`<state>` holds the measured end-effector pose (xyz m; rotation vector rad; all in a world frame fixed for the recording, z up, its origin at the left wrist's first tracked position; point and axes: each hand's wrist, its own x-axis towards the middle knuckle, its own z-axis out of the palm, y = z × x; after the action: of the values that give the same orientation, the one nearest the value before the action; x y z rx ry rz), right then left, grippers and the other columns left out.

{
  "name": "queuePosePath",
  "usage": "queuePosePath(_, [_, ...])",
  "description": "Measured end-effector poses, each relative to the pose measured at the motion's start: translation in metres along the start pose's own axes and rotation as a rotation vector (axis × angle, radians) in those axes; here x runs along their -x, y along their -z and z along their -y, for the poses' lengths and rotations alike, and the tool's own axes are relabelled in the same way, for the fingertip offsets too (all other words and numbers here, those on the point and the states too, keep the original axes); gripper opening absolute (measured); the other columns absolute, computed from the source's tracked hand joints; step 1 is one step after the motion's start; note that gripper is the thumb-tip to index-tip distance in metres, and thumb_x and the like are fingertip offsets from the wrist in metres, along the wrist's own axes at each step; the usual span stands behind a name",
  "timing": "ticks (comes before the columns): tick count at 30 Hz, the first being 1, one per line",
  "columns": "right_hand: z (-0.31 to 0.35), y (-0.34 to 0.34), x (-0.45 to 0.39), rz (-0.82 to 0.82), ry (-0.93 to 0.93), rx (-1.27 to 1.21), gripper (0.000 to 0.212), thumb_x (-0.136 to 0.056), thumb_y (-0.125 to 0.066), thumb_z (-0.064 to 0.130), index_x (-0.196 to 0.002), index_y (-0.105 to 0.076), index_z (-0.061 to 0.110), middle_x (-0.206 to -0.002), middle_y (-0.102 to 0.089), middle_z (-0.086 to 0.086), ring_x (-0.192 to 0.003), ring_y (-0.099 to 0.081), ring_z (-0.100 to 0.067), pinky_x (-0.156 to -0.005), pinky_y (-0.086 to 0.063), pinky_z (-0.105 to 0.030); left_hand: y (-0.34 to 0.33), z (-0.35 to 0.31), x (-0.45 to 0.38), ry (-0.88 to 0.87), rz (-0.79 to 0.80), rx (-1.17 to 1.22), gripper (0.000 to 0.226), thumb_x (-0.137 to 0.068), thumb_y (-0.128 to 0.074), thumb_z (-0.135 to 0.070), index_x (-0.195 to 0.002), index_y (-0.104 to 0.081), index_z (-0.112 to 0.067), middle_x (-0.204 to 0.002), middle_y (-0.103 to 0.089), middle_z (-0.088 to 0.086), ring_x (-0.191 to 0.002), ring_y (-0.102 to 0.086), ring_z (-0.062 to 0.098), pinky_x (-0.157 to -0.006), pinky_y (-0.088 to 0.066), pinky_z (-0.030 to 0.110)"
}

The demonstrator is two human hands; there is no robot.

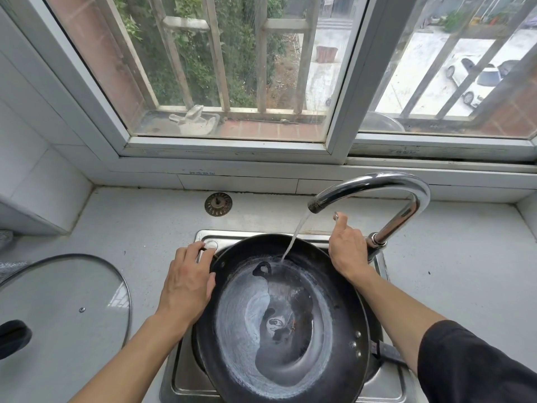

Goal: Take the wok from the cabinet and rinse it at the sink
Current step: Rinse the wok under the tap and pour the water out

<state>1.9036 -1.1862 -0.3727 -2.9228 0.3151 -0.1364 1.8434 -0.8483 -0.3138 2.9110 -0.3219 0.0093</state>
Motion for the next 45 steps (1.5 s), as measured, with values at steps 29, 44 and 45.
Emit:
queuePosePath(29, [-0.067, 0.067, 0.143, 0.349, 0.154, -0.142, 0.046, -0.086, -0.052, 0.012, -0.131, -0.049, 0.023, -0.132, -0.050, -0.001, -0.120, -0.047, -0.020, -0.103, -0.039, -0.031, 0.023, 0.003, -0.010, 0.033, 0.126, -0.033, 0.040, -0.092, -0.059, -0.036, -0.129, -0.056, -0.021, -0.137, -0.050, 0.002, -0.127, -0.040, 0.023, -0.103, -0.040, 0.038])
queuePosePath(44, [-0.066, 0.065, 0.217, 0.407, -0.078, -0.072, 0.063, -0.080, -0.069, 0.021, -0.133, -0.037, 0.034, -0.122, -0.058, 0.000, -0.110, -0.055, -0.026, -0.094, -0.046, -0.038, 0.015, 0.017, 0.014, -0.091, 0.079, -0.002, 0.035, -0.084, -0.070, -0.030, -0.116, -0.065, -0.016, -0.133, -0.053, 0.005, -0.126, -0.039, 0.027, -0.095, -0.050, 0.042])
queuePosePath(45, [-0.066, 0.064, 0.216, 0.383, -0.077, -0.118, 0.064, -0.079, -0.068, 0.018, -0.132, -0.036, 0.035, -0.121, -0.059, 0.000, -0.107, -0.057, -0.026, -0.092, -0.047, -0.039, 0.015, 0.016, 0.015, -0.100, 0.075, -0.012, 0.037, -0.084, -0.071, -0.029, -0.118, -0.064, -0.016, -0.131, -0.055, 0.003, -0.124, -0.040, 0.027, -0.093, -0.051, 0.042])
